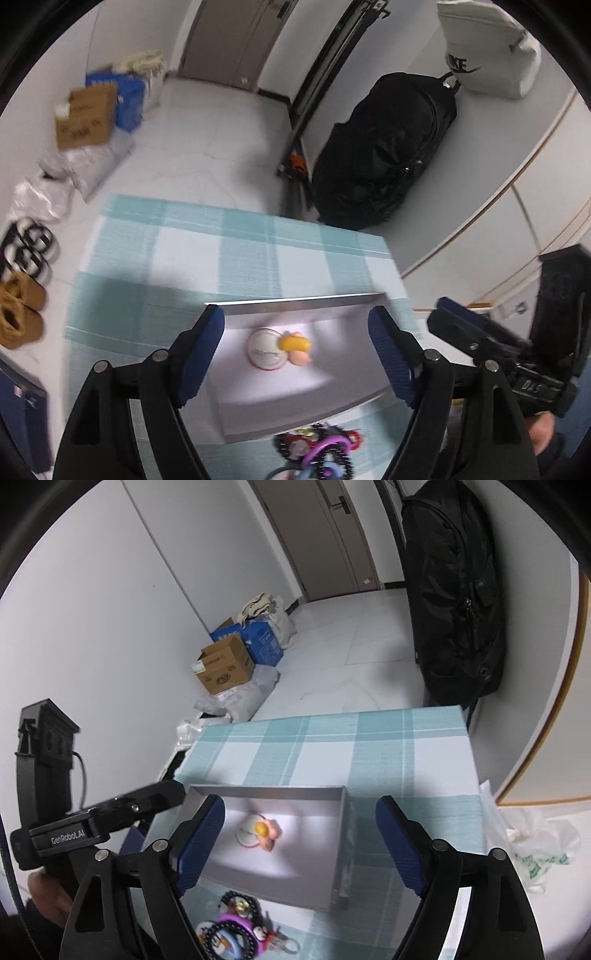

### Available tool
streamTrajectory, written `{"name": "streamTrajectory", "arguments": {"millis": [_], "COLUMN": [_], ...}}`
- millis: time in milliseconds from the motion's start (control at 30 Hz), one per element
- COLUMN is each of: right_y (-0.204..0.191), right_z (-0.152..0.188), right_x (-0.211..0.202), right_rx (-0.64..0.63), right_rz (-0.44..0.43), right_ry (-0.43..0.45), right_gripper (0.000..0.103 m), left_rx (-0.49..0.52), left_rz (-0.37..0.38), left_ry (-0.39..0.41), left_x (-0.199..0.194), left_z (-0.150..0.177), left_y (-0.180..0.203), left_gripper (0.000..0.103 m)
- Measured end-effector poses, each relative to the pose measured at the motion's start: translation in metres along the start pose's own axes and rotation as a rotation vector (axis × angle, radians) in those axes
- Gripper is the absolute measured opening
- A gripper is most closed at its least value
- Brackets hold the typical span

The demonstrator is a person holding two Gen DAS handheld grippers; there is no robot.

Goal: Organize jewelry
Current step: 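Carry badge and pig into the white box and open both tools, then withdraw both tools from the box back toward the jewelry pile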

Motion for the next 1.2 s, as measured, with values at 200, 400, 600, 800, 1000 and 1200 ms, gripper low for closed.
{"name": "streamTrajectory", "arguments": {"millis": [200,400,600,800,1000,1200], "right_y": [-0.004,-0.015,-0.015,-0.02,-0.029,-0.039], "right_z": [0.012,0.026,0.042,0.059,0.079,0.106], "right_x": [-0.013,-0.025,-0.027,-0.03,-0.027,-0.01], "right_rx": [-0.038,-0.121,-0.128,-0.169,-0.219,-0.172], "right_rz": [0.025,0.051,0.093,0.142,0.159,0.081], "right_ry": [0.024,0.053,0.033,0.01,-0.026,-0.118], "right_gripper": [0.09,0.098,0.1,0.101,0.101,0.101], "left_rx": [0.042,0.027,0.025,0.071,-0.04,-0.061], "left_rz": [-0.124,-0.173,-0.211,-0.217,-0.22,-0.207], "left_ry": [0.054,0.046,0.036,0.014,-0.02,-0.021], "left_x": [-0.012,-0.013,-0.019,-0.019,-0.019,-0.024], "left_z": [0.016,0.036,0.051,0.072,0.092,0.096], "left_y": [0.005,0.003,0.007,0.009,-0.019,-0.027], "left_gripper": [0.077,0.078,0.078,0.078,0.078,0.079]}}
Point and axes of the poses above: each gripper's, at about its wrist camera, not at the fingertips, and x roughly the way its jaws point, y to its right, z to its underside, the point moved 4 cm from there along x, roughly the way its jaws point, and after that the axes turned 11 degrees about -y, right-handed, at the moved point
